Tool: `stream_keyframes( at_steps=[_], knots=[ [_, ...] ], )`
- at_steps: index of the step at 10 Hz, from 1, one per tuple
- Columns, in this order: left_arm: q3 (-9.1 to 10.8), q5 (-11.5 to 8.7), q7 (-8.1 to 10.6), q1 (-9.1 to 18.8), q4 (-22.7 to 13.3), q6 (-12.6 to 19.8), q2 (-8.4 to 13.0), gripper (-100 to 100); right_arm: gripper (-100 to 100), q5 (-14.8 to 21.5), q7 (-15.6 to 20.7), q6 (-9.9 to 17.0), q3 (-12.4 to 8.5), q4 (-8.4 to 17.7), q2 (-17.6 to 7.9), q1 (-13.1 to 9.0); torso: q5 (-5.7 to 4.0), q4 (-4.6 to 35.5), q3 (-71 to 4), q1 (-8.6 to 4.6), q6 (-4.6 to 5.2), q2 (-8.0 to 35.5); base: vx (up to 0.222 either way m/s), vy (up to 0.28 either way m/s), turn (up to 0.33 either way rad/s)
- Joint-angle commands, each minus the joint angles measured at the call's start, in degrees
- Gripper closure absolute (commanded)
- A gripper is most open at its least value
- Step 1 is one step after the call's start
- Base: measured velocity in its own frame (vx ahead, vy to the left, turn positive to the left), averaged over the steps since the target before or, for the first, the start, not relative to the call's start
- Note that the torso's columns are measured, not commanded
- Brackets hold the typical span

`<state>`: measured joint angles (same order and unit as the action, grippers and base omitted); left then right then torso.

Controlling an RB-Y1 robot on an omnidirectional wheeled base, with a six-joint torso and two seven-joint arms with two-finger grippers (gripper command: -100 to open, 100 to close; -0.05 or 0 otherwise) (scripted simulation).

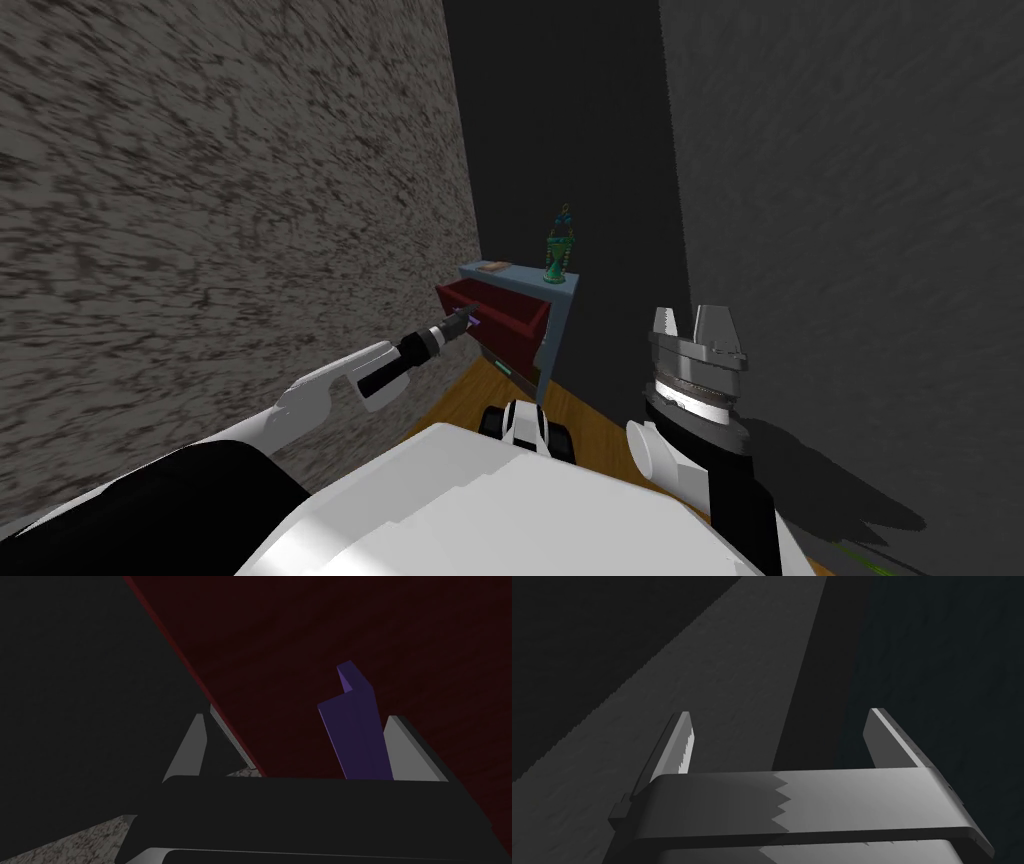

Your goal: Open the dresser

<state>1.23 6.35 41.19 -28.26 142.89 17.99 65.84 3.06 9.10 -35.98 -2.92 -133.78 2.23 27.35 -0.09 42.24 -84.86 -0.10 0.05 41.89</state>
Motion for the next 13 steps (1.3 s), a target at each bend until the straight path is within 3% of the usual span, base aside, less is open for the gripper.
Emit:
stream_keyframes(
  at_steps=[1,3,7,8,9,13],
  knots=[
    [1.38,-0.3,2.31,0.0,2.7,2.0,2.5,-100,0,0.0,0.0,0.0,0.0,0.0,0.0,0.0,-0.05,0.2,0.1,0.08,-0.05,0.2,0.041,-0.009,0.054],
    [2.65,-0.7,4.11,-0.3,4.8,3.4,4.6,-100,0,0.0,0.0,0.0,0.0,0.0,0.0,0.0,-0.13,0.5,0.4,0.12,-0.14,0.7,0.037,-0.002,0.063],
    [3.92,-1.1,5.91,-0.6,7.0,4.7,6.7,-100,0,0.0,0.0,0.0,0.0,0.0,0.0,0.0,-0.34,0.9,0.6,0.02,-0.24,1.1,0.016,0.005,0.030],
    [2.59,-1.3,5.56,-1.8,6.5,4.6,6.2,-100,0,0.0,0.0,0.0,0.0,0.0,0.0,0.0,-0.42,1.0,0.5,0.02,-0.29,1.2,0.010,-0.001,0.004],
    [2.46,-1.5,5.78,-2.1,6.5,4.6,6.3,0,0,0.0,0.0,0.0,0.0,0.0,0.0,0.0,-0.27,0.7,0.6,-0.04,-0.19,1.1,0.005,-0.001,-0.003],
    [1.95,-1.6,5.82,-2.5,6.0,4.9,6.3,0,0,0.0,0.0,0.0,0.0,0.0,0.0,0.0,-0.04,0.2,0.3,-0.09,-0.02,0.5,0.000,0.000,0.000]
  ],
)
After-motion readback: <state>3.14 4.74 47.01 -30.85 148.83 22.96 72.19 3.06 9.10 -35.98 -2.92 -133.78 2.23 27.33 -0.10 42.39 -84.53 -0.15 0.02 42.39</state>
